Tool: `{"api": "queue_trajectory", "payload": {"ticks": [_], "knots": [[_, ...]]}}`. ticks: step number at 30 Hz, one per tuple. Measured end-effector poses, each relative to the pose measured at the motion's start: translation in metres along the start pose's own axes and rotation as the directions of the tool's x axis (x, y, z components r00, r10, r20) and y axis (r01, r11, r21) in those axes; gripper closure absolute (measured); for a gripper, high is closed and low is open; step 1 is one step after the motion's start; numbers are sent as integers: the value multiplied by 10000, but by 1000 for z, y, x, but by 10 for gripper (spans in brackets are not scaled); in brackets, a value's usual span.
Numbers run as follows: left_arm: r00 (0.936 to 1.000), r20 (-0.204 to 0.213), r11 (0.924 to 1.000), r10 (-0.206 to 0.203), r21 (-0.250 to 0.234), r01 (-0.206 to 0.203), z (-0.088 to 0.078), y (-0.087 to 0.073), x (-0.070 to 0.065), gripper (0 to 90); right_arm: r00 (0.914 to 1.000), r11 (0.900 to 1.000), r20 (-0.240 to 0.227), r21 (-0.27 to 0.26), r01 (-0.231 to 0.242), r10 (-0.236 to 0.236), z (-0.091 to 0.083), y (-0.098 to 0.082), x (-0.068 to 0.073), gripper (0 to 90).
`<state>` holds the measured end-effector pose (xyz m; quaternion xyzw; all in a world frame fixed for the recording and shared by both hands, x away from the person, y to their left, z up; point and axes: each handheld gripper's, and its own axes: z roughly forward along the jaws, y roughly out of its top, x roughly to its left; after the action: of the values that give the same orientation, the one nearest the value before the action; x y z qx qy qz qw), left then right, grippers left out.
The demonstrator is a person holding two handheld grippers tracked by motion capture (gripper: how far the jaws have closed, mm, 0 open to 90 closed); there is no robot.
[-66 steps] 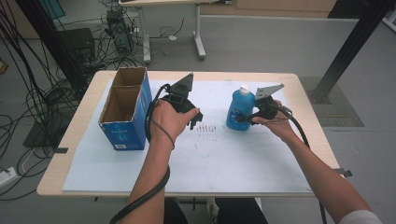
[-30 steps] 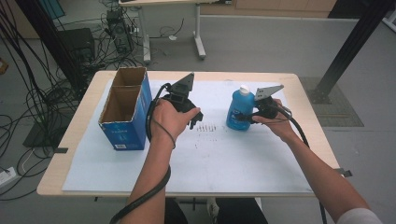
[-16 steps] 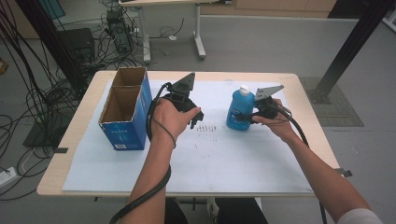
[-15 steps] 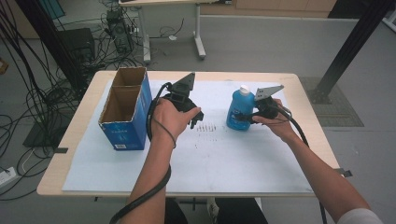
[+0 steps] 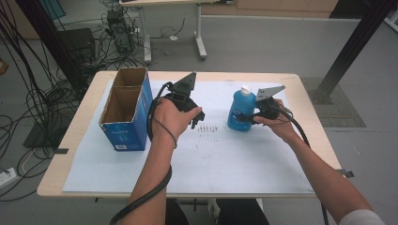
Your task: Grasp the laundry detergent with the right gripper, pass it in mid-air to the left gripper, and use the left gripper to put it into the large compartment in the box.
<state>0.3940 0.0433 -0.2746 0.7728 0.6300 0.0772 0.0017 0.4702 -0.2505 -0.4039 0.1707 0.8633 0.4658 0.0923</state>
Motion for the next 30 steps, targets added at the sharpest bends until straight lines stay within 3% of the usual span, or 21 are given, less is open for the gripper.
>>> {"api": "queue_trajectory", "payload": {"ticks": [30], "knots": [[10000, -12, 10000, -9, -39, 9, 0, 1, -2, 53, 9999, 10000, 104, 6, 88, -88, -1, 0, 2, 447]]}}
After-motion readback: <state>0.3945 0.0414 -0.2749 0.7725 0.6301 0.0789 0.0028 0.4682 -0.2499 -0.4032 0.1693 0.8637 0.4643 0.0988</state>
